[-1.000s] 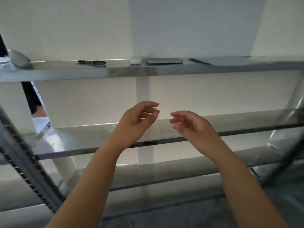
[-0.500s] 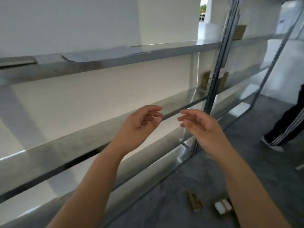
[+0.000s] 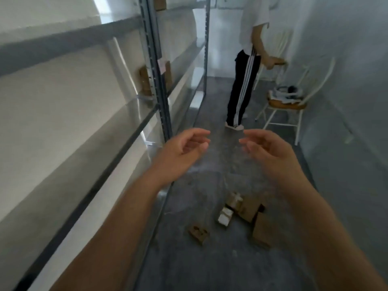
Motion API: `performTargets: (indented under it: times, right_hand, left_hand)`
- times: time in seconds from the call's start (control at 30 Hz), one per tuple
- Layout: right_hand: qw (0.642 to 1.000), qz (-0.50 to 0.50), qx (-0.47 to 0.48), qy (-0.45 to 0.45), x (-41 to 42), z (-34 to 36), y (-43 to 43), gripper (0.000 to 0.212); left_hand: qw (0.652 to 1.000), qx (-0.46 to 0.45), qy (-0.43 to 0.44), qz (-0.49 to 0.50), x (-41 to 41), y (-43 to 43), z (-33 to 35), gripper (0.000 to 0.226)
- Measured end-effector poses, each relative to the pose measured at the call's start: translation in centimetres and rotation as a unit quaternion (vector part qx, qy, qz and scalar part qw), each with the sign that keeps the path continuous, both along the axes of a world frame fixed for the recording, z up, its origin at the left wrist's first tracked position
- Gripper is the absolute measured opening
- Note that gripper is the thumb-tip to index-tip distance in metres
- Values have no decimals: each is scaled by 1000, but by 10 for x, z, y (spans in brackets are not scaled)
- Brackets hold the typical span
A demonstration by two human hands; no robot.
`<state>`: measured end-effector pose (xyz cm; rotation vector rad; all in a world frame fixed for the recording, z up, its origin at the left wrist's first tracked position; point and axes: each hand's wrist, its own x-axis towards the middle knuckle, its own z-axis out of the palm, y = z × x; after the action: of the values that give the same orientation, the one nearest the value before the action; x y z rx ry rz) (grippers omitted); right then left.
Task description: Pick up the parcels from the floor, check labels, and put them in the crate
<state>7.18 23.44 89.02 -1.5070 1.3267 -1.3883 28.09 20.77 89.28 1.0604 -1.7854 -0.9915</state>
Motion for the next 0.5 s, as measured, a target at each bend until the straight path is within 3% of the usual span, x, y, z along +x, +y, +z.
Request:
performTargets:
  times: [0.27, 0.5]
  right_hand:
    - [989, -134, 53, 22, -57, -23, -6, 29]
    - [983, -179, 37, -1, -137, -26, -35, 28]
  left_hand:
    - [993, 20, 37, -114, -81, -86, -32, 20]
    - [980, -38, -54, -186, -162, -118, -38, 23]
